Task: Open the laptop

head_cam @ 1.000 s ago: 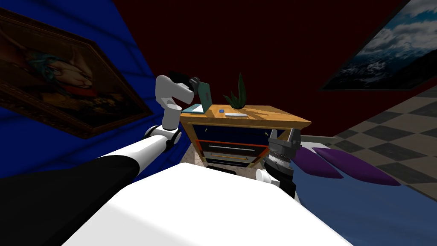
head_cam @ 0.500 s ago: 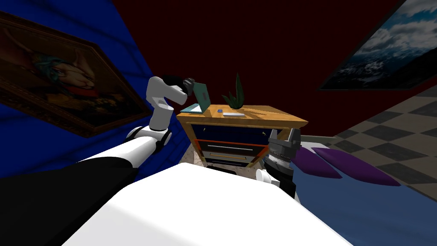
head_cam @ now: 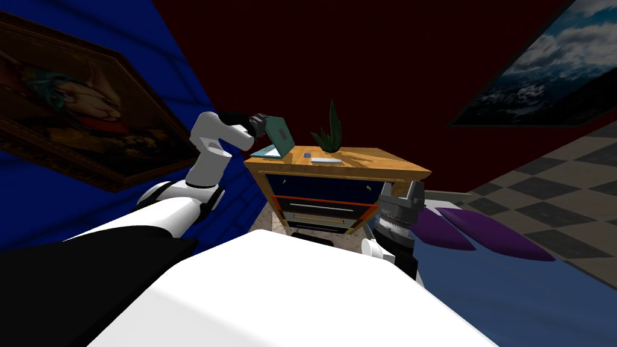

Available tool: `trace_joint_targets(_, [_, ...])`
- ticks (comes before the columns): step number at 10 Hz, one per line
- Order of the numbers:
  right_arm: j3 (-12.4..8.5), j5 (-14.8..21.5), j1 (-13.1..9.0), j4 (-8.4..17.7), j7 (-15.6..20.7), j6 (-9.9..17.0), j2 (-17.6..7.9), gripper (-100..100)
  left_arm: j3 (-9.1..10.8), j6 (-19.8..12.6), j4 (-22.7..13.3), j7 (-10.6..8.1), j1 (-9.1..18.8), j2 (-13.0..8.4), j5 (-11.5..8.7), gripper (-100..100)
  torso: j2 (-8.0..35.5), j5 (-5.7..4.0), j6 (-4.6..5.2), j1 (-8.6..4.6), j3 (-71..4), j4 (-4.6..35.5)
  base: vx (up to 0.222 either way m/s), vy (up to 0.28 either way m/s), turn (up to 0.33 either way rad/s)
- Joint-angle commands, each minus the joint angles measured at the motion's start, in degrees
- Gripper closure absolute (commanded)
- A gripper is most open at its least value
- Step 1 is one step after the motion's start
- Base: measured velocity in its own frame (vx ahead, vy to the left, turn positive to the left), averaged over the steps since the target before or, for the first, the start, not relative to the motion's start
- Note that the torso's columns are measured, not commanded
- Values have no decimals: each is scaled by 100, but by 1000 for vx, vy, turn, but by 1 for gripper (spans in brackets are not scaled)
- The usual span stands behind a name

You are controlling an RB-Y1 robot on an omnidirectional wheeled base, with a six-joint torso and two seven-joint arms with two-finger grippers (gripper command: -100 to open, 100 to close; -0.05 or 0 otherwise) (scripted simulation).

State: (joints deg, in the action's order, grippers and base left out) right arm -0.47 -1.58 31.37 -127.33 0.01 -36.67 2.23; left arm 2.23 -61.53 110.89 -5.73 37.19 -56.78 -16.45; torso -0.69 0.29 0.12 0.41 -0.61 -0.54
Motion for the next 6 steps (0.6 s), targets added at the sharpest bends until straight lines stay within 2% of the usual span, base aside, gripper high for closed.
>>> trace_joint_targets(1, [1,0,0,0,0,0,1,0,95,456,-382,-396,-485,-456,-409,-100,-3,-1,-4,-35,-3,-3,-20,-160,15])
trace_joint_targets(3, [1,0,0,0,0,0,1,0,95,752,-382,-396,-722,-790,-708,-100,4,-23,5,-33,13,21,-3,-47,6])
trace_joint_targets(4, [0,0,1,0,0,0,0,0,95,899,-382,-396,-722,-979,-774,-100,18,-21,6,-16,24,29,7,13,-13])
trace_joint_targets(5, [-1,0,1,0,0,0,-1,0,95,899,-382,-396,-722,-1160,-774,-100,33,-23,0,-17,37,39,4,18,-12])
trace_joint_targets(6, [-1,0,1,0,0,0,-1,0,262,1161,-628,-682,-1023,-1342,-1055,-100,53,-26,-7,-28,51,49,9,-127,-48])
